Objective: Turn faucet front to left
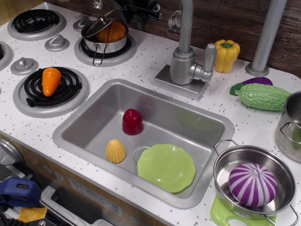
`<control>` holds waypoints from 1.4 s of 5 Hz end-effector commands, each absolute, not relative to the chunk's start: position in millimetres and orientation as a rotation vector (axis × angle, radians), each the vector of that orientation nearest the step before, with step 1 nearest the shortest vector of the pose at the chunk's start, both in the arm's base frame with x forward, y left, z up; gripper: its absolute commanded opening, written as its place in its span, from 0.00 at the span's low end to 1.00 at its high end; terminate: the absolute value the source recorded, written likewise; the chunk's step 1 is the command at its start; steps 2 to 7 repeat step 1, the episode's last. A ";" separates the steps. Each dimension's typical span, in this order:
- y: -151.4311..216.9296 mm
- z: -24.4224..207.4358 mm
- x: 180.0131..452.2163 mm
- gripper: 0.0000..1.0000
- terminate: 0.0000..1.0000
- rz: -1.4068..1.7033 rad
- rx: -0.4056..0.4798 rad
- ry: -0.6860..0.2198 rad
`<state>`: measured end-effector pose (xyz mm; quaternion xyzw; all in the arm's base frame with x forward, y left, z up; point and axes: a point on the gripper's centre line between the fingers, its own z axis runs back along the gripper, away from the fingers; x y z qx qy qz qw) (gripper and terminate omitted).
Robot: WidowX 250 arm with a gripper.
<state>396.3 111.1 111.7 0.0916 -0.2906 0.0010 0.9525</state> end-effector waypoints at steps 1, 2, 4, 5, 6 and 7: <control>123.1 123.1 408.6 0.00 1.00 -0.007 0.225 -0.650; 123.1 123.1 408.6 0.00 1.00 -0.007 0.225 -0.650; 123.1 123.1 408.6 0.00 1.00 -0.007 0.225 -0.650; 123.1 123.1 408.6 0.00 1.00 -0.007 0.225 -0.650; 123.1 123.1 408.6 0.00 1.00 -0.007 0.225 -0.650; 123.1 123.1 408.6 0.00 1.00 -0.007 0.225 -0.650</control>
